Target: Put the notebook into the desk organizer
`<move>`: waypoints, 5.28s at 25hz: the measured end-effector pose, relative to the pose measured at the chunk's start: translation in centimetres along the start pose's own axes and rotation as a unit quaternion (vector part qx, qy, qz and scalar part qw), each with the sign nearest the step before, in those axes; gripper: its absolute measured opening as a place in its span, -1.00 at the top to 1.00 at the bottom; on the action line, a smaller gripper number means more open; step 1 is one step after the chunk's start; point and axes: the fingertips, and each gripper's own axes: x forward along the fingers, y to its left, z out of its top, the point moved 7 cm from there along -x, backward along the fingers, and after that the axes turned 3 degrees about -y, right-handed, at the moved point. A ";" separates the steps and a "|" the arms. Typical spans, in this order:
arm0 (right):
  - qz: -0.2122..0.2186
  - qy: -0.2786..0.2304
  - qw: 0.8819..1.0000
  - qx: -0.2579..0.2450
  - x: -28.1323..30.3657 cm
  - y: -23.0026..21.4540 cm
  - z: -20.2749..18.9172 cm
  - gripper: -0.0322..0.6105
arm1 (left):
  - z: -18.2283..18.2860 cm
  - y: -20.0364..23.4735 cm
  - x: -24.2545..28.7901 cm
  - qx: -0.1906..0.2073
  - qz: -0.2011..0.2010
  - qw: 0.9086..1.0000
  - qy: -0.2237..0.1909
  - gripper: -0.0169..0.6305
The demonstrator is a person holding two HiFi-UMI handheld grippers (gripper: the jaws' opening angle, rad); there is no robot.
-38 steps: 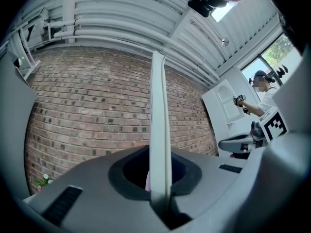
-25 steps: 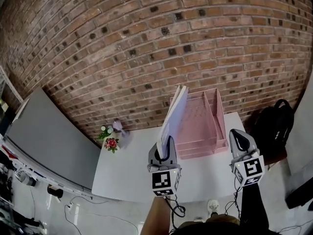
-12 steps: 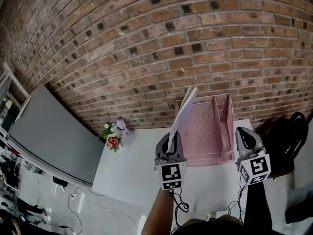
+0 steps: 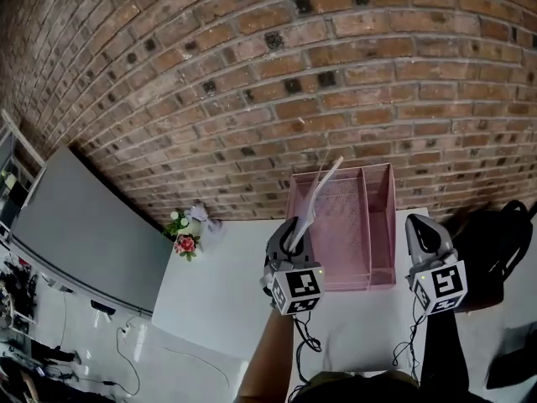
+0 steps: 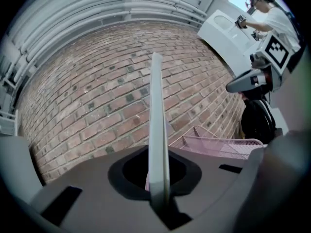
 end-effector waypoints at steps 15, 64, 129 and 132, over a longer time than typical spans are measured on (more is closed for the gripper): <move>0.005 -0.007 1.000 0.011 -0.4 -1.3 -0.4 0.89 | -2.0 -4.8 2.1 0.107 -0.151 0.974 0.133 0.76; 0.069 0.017 0.997 0.035 -2.8 0.9 -0.3 0.89 | -5.2 -9.4 -0.9 -0.012 -0.387 0.879 0.280 -0.22; -0.061 -0.004 0.998 -0.030 -0.3 14.8 3.9 0.89 | 1.7 8.2 -10.0 -0.171 -0.101 0.967 -0.161 0.93; -0.081 -0.003 0.996 -0.043 -0.3 15.6 4.3 0.89 | 1.9 9.3 -10.3 -0.168 -0.103 0.961 -0.191 0.93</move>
